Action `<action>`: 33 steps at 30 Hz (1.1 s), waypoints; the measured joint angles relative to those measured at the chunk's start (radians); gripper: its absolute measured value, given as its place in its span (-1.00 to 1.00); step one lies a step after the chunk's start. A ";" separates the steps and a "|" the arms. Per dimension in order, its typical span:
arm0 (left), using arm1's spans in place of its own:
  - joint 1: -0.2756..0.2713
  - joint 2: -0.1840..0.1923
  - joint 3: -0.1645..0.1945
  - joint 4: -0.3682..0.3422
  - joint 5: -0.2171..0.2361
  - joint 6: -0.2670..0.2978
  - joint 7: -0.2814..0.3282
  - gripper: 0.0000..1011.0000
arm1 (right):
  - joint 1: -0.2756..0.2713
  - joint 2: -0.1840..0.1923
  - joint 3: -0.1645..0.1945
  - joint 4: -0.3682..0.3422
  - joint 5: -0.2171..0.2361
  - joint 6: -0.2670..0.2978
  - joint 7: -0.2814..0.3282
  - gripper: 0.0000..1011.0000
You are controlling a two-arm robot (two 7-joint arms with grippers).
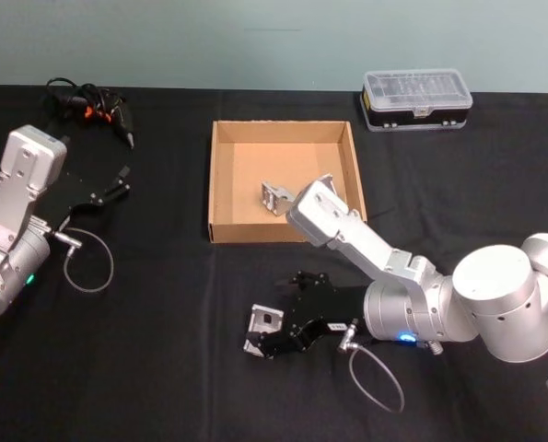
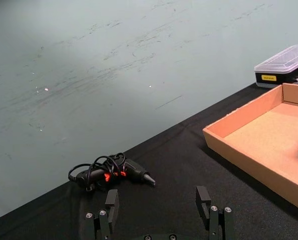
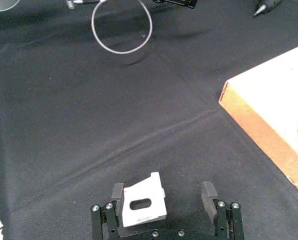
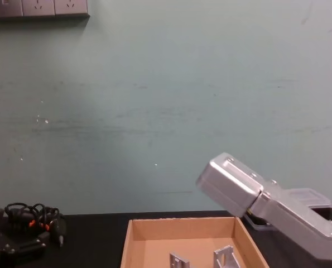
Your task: Use one hand to pick up the angle iron from the table and place it into the box.
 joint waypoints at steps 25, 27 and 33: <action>0.000 0.000 0.000 0.000 0.000 0.000 0.000 1.00 | -0.009 -0.008 -0.003 0.009 0.000 -0.031 -0.002 -0.46; 0.000 0.000 0.000 0.000 0.000 0.000 0.000 1.00 | -0.009 -0.009 -0.003 0.009 -0.001 -0.032 -0.002 -0.55; 0.000 0.000 0.000 0.000 0.000 0.000 0.000 1.00 | -0.007 -0.010 -0.008 0.013 -0.003 -0.038 -0.001 -0.84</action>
